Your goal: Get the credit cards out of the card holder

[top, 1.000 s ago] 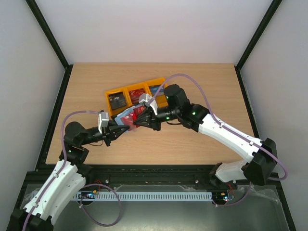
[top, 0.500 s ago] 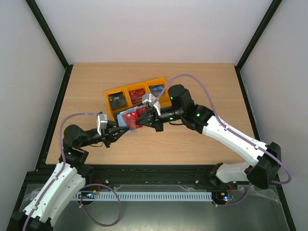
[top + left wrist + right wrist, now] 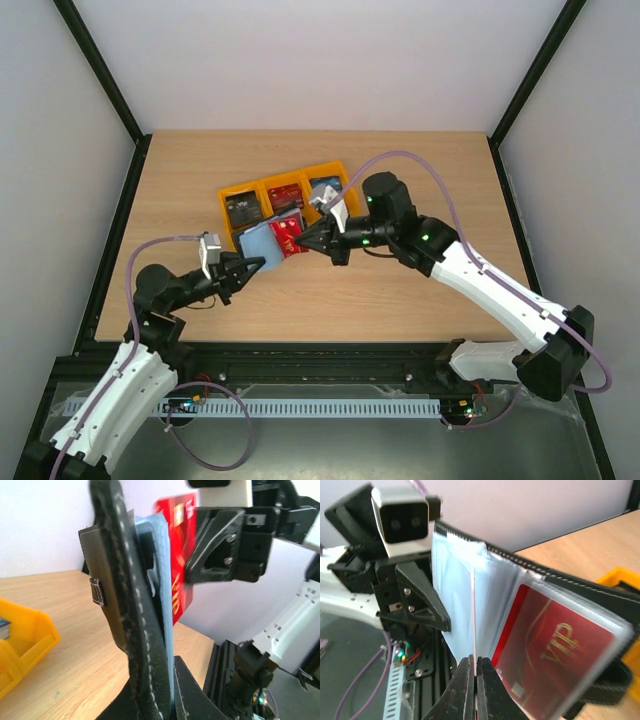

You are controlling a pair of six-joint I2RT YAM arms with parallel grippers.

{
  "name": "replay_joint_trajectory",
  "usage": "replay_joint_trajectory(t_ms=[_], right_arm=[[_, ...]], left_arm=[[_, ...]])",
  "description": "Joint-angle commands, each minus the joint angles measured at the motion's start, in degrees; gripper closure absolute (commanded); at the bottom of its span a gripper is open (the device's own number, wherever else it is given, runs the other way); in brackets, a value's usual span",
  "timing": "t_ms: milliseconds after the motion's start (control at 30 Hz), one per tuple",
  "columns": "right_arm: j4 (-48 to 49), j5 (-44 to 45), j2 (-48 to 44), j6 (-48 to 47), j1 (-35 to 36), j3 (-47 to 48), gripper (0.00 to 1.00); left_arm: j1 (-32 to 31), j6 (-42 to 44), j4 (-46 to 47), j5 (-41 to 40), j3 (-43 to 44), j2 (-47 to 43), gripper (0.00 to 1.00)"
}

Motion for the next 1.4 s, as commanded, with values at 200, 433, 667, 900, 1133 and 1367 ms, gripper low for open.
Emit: replay_joint_trajectory(t_ms=[200,433,667,900,1133,1367], right_arm=[[6.6,9.0,-3.0,10.4,-3.4,1.3,0.98],[10.5,27.7,0.3,26.0,-4.1,4.7,0.98],[16.4,39.2,3.2,42.3,-4.2,5.1,0.98],[25.4,51.7,3.7,59.8,-4.1,-1.6,0.98],[32.1,55.6,12.8,71.3,-4.0,-0.7,0.98],[34.9,56.0,27.8,77.9,-3.2,5.8,0.98]], left_arm=[[4.9,-11.5,-7.9,-28.5,-4.1,-4.6,0.98],[8.9,-16.4,-14.0,-38.0,-5.8,-9.9,0.98],[13.5,-25.4,-19.8,-40.5,-5.4,-16.8,0.98],[18.8,-32.3,-29.0,-41.7,-7.6,-24.5,0.98],[20.8,-32.1,-30.6,-45.4,-7.9,-28.2,0.98],[23.1,-31.7,-31.9,-46.8,-7.1,-28.2,0.97]])
